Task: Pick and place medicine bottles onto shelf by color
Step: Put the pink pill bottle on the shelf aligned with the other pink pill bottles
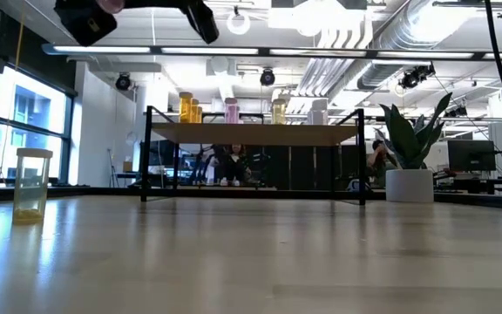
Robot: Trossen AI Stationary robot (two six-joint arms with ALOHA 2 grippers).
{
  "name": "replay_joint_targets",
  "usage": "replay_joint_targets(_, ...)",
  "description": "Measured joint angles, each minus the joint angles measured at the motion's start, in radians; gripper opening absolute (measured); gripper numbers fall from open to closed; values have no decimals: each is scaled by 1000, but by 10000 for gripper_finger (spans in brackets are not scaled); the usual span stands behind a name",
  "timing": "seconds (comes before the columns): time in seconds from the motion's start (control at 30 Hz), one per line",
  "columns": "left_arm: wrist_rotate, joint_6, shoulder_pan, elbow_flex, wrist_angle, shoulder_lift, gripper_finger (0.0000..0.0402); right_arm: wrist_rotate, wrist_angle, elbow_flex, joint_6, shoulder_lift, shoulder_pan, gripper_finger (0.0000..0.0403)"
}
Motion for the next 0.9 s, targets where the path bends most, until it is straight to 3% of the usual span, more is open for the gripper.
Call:
replay_joint_targets(0.53,8,-18,0,0,89,122,239,-33,-20,0,1,2,0,73)
replay_joint_targets(0.9,65,-21,0,0,134,128,239,-34,-56,0,20,2,0,73)
